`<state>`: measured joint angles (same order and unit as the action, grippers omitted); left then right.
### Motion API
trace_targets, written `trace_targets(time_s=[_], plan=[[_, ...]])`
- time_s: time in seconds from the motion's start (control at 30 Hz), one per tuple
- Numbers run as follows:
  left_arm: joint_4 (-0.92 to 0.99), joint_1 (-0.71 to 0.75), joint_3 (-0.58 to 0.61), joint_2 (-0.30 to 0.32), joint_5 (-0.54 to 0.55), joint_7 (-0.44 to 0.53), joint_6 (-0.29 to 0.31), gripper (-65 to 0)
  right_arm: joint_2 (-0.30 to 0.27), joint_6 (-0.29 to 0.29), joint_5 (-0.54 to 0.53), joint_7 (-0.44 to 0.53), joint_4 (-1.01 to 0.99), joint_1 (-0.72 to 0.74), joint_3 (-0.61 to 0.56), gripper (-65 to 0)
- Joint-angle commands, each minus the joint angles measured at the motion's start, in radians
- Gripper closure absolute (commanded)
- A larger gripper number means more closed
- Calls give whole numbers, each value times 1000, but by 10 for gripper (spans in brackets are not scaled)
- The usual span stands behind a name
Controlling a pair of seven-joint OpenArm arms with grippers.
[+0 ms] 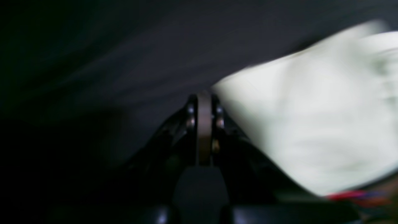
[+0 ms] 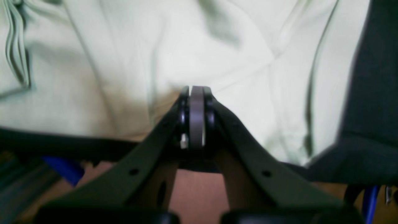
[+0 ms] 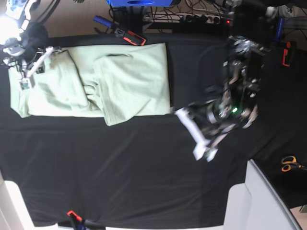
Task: Fold the T-shirt properly
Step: 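Release the shirt and raise the left gripper back to its rest pose, then move the right gripper onto the shirt end near the collar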
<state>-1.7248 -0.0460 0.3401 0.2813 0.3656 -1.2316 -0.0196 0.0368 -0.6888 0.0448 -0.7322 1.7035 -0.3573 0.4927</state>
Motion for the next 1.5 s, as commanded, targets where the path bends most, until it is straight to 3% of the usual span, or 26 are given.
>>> trace_targets(time_s=[0.0, 0.17, 0.27, 0.37, 0.5, 0.63, 0.8, 0.97, 1.47], plan=[[-20, 10, 0, 9, -17, 13, 4, 0, -7, -9, -18, 20, 14, -1, -38, -3], [-20, 128, 0, 54, -225, 14, 4, 0, 15, -9, -20, 18, 14, -7, -137, -7], [-17, 180, -11, 55, -342, 14, 4, 0, 44, -9, -18, 13, 14, 14, -119, -10], [-14, 222, -111, 46, -435, 14, 10, 0, 54, -9, -21, 12, 14, 27, -104, -26], [-11, 222, -241, 63, -416, 14, 27, 0, 64, -9, -23, 7, 17, 25, -128, -122], [-11, 209, -341, 97, -414, 14, 135, 0, 61, -9, -24, -85, 19, 22, -213, -210], [-11, 180, -364, 120, -414, 11, 135, 0, 56, -9, -23, -139, 45, 1, -296, -219], [6, 180, -365, 123, -414, 11, 135, 0, 56, -9, -23, -211, 131, -23, -335, -386], [76, 182, -359, 124, -414, 11, 135, 0, 56, -9, -23, -211, 36, 30, -337, -393]])
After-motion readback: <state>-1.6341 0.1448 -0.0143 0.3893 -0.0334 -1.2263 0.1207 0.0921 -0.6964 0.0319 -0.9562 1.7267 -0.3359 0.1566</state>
